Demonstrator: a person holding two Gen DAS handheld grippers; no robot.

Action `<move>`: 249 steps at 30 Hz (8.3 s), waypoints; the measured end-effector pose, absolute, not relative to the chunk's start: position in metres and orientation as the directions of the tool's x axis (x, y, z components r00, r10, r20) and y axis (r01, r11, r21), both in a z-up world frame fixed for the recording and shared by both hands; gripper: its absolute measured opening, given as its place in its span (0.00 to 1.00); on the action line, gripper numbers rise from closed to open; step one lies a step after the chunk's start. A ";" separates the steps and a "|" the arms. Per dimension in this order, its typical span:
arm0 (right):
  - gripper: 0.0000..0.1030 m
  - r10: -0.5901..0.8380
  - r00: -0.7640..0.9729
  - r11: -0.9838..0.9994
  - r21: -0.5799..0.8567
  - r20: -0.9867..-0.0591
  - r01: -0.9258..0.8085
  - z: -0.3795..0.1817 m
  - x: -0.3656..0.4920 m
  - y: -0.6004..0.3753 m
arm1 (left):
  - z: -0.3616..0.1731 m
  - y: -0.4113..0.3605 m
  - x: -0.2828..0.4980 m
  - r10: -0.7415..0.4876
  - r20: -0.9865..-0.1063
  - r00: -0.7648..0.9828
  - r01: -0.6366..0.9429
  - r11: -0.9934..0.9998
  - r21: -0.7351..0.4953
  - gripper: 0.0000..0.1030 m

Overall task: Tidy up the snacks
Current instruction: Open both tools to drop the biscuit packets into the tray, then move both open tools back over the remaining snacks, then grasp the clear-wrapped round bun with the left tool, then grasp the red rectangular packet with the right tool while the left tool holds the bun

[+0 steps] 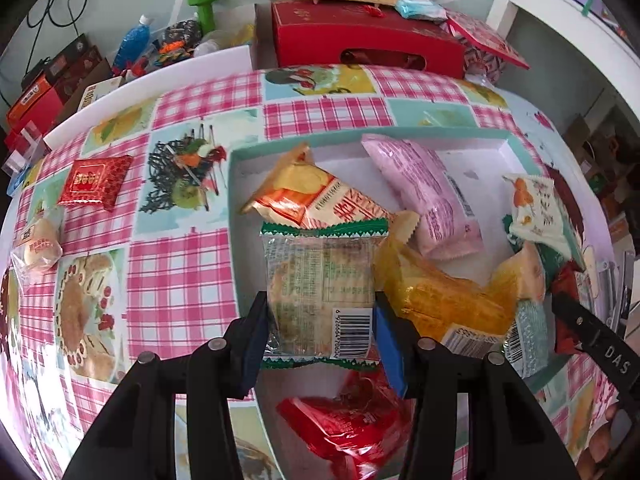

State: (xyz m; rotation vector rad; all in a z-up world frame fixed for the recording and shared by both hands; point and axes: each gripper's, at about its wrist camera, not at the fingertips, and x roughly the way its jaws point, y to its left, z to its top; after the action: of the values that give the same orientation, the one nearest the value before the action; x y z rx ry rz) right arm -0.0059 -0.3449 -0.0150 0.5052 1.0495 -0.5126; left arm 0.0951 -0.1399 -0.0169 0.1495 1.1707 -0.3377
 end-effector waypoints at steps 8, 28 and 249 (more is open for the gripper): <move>0.50 -0.149 0.402 0.768 0.150 -0.904 0.623 -0.013 -0.007 -0.348 | -0.017 -0.136 0.096 -0.185 -0.928 0.322 0.322 0.944 -0.077 0.57; 0.62 -0.195 0.505 0.818 0.145 -0.841 0.556 0.034 -0.010 -0.321 | 0.020 -0.101 0.101 -0.149 -0.907 0.394 0.178 0.981 -0.084 0.81; 0.72 0.260 0.323 0.955 0.192 -0.910 -0.227 -0.041 0.276 -0.040 | -0.038 0.132 0.231 -0.008 -0.943 0.332 -0.037 0.999 -0.022 0.65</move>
State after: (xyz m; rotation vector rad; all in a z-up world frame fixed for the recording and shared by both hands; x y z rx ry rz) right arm 0.2757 -0.0399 -0.0411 0.0310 1.1996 0.3195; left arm 0.2312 0.1323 -0.0375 -0.0420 1.2322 0.0191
